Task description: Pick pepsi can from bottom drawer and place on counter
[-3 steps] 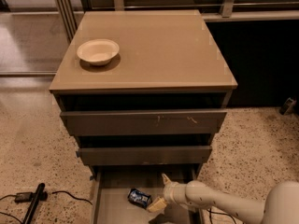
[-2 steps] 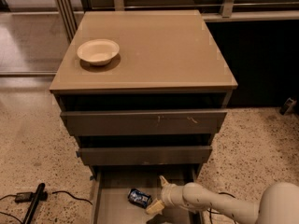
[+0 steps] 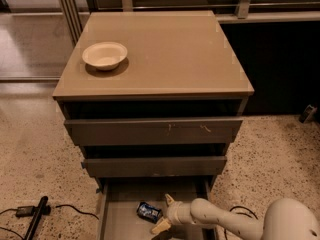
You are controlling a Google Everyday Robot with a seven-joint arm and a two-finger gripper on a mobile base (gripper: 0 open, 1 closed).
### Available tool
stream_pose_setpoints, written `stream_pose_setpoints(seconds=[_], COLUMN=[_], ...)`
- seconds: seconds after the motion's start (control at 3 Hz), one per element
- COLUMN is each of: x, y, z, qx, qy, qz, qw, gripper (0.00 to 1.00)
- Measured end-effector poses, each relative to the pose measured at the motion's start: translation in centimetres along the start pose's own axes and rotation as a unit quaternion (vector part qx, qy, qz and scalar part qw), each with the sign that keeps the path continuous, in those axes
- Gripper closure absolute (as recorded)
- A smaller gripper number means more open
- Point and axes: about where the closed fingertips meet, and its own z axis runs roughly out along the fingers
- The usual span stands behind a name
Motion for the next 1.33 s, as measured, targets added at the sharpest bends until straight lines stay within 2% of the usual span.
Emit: stream_pose_setpoints(seconds=[0.33,0.67,1.0,1.33], x=[0.6,0.7,0.7,0.7], y=[0.0,-0.4,-0.4,-0.4], z=[2.8,4.3,4.3,4.3], qx=[-0.013,-0.014,-0.013,-0.013], qy=[-0.008,-0.013,-0.013,-0.013], qz=[0.012,0.016,0.016,0.016], qw=[0.9998,0.9997,0.9997,0.9997], gripper=[0.0,0.0,0.19,0.42])
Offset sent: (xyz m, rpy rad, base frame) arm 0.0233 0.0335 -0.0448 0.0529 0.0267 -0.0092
